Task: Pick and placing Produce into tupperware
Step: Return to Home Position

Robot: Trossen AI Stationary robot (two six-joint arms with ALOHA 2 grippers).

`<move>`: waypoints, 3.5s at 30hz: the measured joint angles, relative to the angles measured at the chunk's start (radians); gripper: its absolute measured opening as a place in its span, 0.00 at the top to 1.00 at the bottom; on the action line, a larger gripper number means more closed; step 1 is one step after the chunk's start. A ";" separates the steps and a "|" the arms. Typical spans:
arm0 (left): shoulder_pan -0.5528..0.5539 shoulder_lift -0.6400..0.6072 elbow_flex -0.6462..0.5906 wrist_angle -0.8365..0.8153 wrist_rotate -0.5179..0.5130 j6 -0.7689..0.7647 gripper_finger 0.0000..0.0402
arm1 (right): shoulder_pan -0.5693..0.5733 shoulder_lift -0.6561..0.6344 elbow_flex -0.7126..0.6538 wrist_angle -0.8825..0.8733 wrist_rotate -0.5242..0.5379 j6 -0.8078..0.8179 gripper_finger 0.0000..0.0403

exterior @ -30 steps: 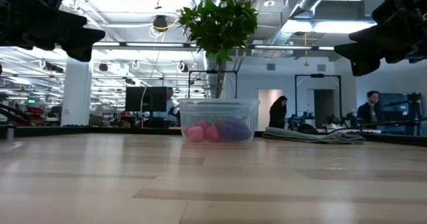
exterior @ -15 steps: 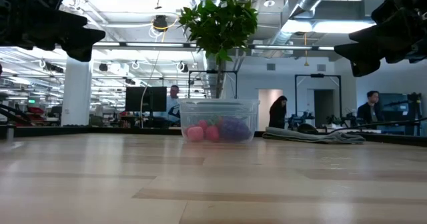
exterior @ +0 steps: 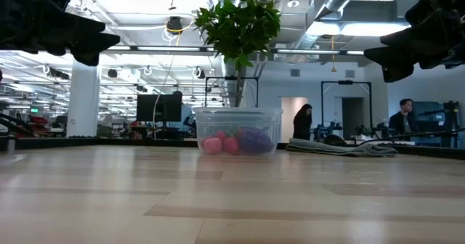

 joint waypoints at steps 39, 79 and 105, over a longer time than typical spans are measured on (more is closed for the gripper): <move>0.125 0.000 0.000 0.017 0.329 0.075 0.48 | 0.000 0.000 0.000 0.000 0.000 0.079 0.46; 0.124 0.000 0.000 -0.008 0.174 0.004 0.48 | 0.000 0.000 0.000 0.000 0.000 0.086 0.46; 0.124 0.000 0.000 -0.019 0.105 0.054 0.48 | 0.000 0.000 0.000 0.000 0.000 0.086 0.46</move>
